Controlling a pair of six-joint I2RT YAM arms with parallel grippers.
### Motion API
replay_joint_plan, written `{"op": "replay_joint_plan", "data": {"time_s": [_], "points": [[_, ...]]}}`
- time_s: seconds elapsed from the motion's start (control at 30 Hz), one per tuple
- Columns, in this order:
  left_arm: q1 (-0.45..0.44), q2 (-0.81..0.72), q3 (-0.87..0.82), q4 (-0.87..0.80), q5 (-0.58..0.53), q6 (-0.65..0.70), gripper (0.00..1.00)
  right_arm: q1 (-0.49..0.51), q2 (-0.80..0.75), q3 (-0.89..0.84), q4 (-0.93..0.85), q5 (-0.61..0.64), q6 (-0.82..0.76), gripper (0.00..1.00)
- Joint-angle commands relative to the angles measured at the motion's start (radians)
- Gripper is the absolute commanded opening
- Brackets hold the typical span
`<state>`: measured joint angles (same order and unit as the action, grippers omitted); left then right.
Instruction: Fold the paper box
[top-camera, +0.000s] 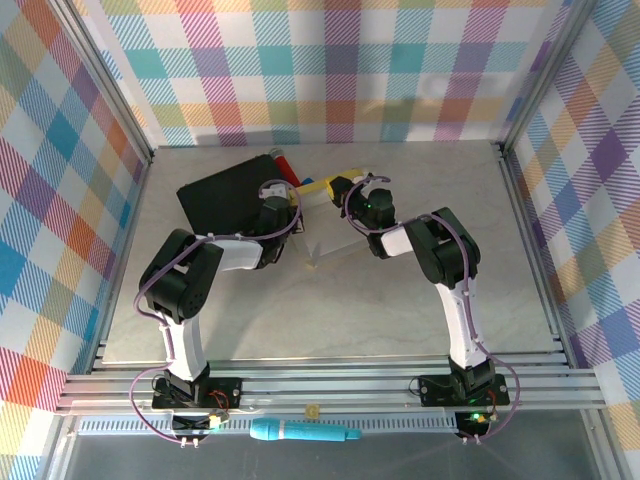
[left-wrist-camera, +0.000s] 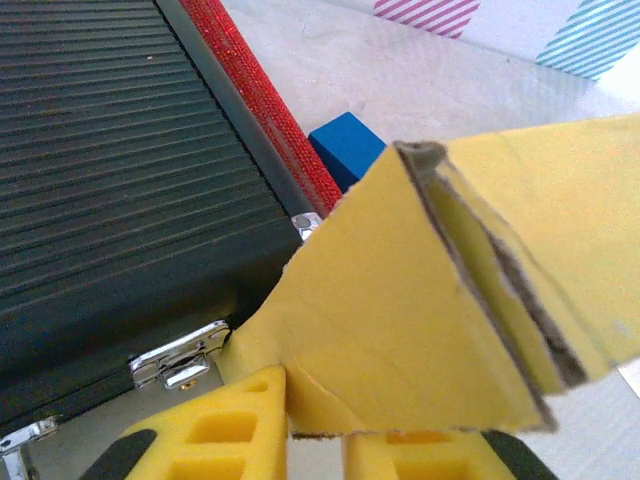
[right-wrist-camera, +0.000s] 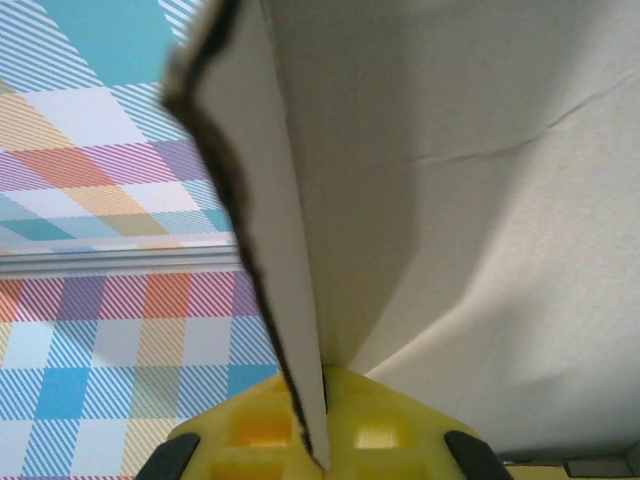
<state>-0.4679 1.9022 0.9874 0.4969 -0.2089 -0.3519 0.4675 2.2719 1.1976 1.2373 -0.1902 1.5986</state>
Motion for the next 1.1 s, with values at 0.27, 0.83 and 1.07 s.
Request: {"op": "replay_joint_plan", "data": {"time_s": [0.27, 0.83, 1.07], "points": [[0.017, 0.027, 0.098, -0.142, -0.086, -0.059, 0.0, 0.034, 0.052, -0.004, -0.074, -0.094, -0.002, 0.0], [0.012, 0.093, 0.268, -0.453, -0.15, -0.084, 0.0, 0.034, 0.014, -0.028, -0.1, -0.065, 0.012, 0.15], [0.0, 0.073, 0.29, -0.539, -0.153, -0.083, 0.0, 0.025, -0.156, -0.127, -0.243, 0.022, -0.05, 0.44]]}}
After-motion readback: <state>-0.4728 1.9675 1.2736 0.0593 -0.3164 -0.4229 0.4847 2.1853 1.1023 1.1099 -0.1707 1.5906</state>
